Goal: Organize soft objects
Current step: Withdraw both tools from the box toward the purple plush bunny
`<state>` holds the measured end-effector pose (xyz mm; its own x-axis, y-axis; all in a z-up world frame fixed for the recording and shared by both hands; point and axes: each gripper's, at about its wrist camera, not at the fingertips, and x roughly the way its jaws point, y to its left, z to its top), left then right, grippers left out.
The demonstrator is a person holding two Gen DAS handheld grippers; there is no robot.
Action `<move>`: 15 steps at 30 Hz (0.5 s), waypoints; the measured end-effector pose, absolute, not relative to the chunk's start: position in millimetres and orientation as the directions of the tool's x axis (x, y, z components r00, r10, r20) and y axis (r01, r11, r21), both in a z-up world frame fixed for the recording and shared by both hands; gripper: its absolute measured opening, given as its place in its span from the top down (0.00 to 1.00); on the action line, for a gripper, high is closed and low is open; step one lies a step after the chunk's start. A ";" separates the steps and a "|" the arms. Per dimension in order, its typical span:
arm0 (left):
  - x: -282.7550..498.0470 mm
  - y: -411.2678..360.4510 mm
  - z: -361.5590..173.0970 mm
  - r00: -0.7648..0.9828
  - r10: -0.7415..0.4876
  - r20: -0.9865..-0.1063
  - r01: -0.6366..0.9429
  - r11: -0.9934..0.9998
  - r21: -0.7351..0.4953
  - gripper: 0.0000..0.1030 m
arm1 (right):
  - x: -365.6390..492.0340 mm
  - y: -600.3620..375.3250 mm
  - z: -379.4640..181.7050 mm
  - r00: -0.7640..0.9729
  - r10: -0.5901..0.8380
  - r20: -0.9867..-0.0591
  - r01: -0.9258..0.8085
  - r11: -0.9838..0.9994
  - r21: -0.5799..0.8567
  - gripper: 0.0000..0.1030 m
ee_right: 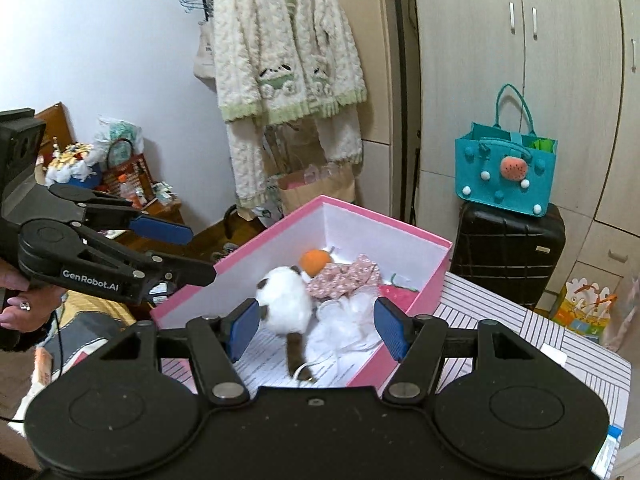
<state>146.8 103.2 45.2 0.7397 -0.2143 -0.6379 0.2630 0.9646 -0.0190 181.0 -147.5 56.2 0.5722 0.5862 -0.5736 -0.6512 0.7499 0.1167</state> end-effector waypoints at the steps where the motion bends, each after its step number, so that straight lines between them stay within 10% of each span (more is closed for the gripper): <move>1: 141.4 102.9 47.9 0.737 -0.226 -0.637 0.276 0.961 -0.020 0.38 | 175.2 -149.3 58.3 0.572 0.588 -0.572 -0.653 0.748 0.116 0.34; 15: 84.3 77.6 62.6 0.689 -0.264 -0.675 0.386 0.922 0.033 0.28 | 105.3 -174.8 73.8 0.580 0.565 -0.587 -0.658 0.750 0.072 0.29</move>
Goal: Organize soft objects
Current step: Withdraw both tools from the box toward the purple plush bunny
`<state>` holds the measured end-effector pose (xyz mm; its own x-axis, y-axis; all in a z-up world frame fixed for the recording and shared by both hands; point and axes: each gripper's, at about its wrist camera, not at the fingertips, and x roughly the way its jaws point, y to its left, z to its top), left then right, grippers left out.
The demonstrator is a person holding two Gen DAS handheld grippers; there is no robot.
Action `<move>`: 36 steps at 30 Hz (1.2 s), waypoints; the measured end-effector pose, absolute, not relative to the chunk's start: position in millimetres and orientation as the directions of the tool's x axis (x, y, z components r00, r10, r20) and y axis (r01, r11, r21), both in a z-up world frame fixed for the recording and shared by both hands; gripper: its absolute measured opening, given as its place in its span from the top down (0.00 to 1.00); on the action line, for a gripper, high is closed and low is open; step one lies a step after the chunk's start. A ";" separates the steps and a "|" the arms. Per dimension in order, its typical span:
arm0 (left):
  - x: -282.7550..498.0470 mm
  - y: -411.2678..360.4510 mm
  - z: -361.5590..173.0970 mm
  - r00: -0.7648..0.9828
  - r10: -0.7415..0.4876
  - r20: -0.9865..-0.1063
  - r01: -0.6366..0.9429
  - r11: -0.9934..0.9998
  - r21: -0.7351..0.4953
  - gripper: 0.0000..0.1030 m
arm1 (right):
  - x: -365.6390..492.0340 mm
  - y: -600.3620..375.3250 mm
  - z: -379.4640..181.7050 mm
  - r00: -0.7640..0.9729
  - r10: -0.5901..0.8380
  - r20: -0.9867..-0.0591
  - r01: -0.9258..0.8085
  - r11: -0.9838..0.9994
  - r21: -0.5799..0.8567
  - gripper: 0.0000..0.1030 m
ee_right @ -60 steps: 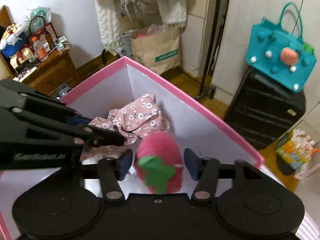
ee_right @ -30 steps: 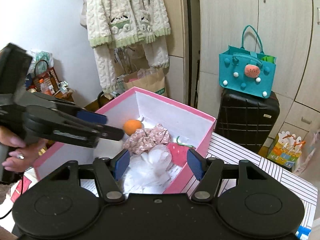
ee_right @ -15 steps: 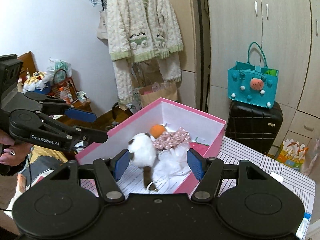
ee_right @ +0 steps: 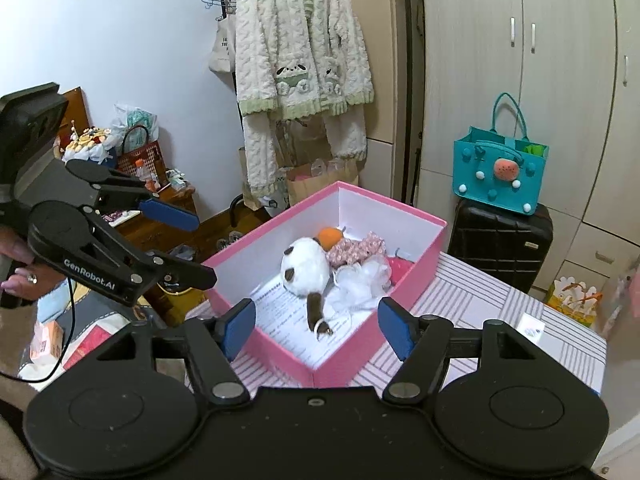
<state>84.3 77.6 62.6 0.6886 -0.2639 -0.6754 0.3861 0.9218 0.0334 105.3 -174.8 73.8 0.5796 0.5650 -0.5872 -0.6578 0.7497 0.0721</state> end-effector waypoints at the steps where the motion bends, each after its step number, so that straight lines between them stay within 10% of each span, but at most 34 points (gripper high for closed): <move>1: 83.0 76.5 62.7 0.684 -0.266 -0.679 0.391 0.920 0.034 0.28 | 102.1 -177.7 73.2 0.582 0.561 -0.589 -0.655 0.752 0.069 0.29; 36: 97.4 -62.8 -11.8 0.553 -0.458 -0.696 0.601 0.798 -0.048 0.25 | 107.8 -299.5 -61.8 0.643 0.453 -0.617 -0.434 0.880 0.193 0.23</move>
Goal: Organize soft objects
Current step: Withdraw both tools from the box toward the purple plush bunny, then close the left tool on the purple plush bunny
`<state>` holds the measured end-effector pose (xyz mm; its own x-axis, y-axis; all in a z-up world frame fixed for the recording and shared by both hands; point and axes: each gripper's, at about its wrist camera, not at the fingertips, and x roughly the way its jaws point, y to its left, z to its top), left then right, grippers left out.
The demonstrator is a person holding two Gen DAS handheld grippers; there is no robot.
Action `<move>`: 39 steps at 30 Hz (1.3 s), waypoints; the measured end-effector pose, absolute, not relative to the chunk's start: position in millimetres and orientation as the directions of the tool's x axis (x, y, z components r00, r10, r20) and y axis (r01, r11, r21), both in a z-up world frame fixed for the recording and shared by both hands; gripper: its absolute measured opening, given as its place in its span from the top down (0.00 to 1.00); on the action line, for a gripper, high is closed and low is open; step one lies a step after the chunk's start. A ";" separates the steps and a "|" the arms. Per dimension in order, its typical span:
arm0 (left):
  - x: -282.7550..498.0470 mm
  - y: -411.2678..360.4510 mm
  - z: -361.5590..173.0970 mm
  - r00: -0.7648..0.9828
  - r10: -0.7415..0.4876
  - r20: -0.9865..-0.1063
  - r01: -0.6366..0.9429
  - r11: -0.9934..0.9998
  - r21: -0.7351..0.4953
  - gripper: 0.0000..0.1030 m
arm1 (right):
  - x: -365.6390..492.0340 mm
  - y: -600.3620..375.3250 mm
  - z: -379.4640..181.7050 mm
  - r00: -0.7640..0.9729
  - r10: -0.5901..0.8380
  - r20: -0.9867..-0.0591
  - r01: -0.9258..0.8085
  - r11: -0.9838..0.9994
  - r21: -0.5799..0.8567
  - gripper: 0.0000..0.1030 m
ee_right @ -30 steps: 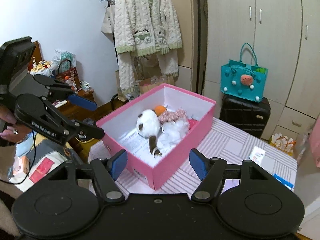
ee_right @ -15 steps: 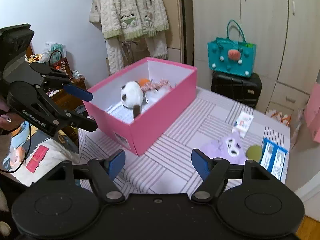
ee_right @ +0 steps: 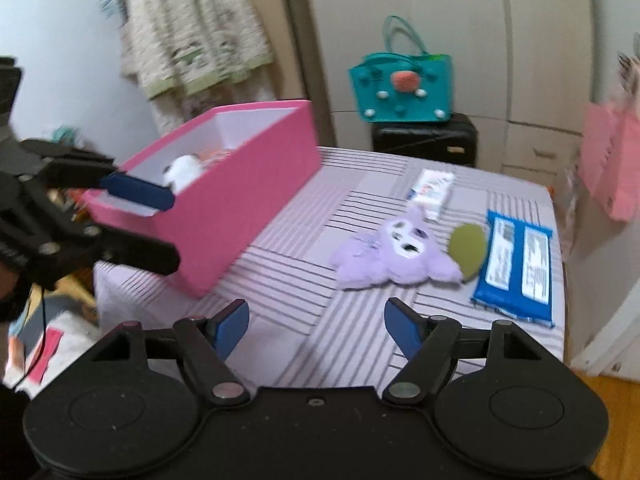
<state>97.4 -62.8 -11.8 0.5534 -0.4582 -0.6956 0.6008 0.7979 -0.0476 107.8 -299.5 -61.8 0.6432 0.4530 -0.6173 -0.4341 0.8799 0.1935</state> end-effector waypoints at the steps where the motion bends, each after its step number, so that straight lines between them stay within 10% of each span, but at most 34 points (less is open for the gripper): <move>1: 100.3 -68.0 -14.9 0.550 -0.466 -0.693 0.605 0.794 -0.055 0.25 | 111.6 -302.3 -69.5 0.658 0.445 -0.608 -0.416 0.887 0.199 0.23; 25: 212.5 -139.8 -101.9 0.549 -0.425 -0.720 0.457 0.874 -0.166 0.29 | 176.7 -285.0 -125.4 0.693 0.302 -0.654 -0.377 0.926 0.028 0.19; 32: 213.9 -138.2 -106.2 0.505 -0.475 -0.720 0.475 0.850 -0.228 0.56 | 180.5 -281.5 -125.7 0.698 0.314 -0.644 -0.392 0.920 0.024 0.19; 39: 199.6 -134.2 -105.7 0.487 -0.494 -0.720 0.481 0.840 -0.251 0.58 | 172.5 -277.9 -124.8 0.716 0.304 -0.628 -0.400 0.917 -0.012 0.18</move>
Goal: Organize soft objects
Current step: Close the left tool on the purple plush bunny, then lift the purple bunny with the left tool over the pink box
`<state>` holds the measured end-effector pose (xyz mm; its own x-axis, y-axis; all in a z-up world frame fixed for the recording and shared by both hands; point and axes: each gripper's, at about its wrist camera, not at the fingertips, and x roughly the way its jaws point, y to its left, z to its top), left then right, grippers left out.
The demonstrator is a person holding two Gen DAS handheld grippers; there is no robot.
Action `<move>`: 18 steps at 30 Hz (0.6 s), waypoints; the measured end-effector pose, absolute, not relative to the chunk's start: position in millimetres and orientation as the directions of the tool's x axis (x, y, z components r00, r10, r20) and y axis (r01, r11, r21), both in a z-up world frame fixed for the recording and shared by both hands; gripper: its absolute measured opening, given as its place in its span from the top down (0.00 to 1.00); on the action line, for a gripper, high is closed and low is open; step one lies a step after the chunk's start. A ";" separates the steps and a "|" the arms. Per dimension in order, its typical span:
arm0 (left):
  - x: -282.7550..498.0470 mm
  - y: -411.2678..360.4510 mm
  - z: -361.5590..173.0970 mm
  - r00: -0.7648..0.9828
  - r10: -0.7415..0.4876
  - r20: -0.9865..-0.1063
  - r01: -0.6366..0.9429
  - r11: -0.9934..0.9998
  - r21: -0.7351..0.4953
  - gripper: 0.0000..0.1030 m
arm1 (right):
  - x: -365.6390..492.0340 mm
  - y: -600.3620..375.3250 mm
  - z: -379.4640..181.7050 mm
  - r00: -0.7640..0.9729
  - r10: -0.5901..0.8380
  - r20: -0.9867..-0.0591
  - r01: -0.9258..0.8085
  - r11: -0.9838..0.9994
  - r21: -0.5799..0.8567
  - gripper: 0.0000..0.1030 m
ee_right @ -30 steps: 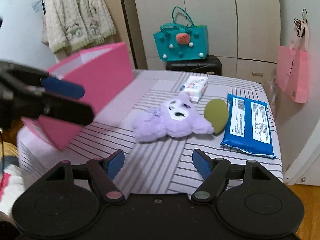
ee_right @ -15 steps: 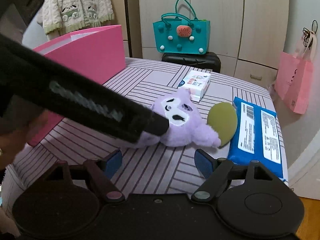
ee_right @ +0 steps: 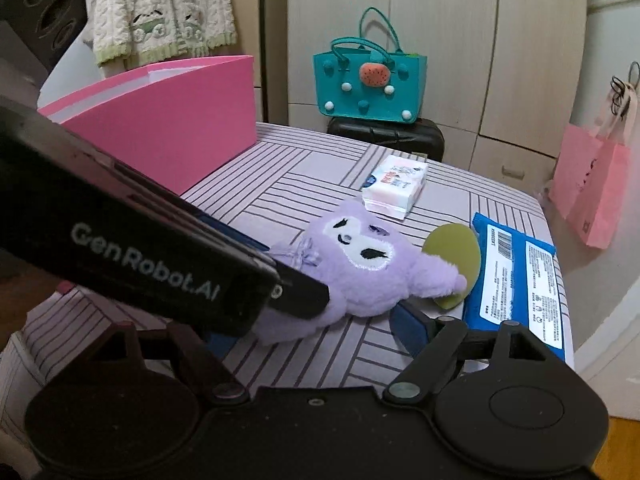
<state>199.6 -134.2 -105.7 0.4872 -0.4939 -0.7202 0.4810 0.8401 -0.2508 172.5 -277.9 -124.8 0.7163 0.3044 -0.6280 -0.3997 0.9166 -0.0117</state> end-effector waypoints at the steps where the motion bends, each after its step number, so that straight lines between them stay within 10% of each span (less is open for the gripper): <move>1: 197.0 -134.3 -105.9 0.488 -0.490 -0.722 0.478 0.842 -0.249 0.58 | 169.7 -277.4 -124.5 0.716 0.308 -0.627 -0.407 0.913 -0.016 0.18; 18: 184.6 -138.7 -106.9 0.443 -0.524 -0.727 0.505 0.817 -0.280 0.60 | 139.5 -286.8 -131.5 0.733 0.355 -0.580 -0.390 0.918 0.069 0.27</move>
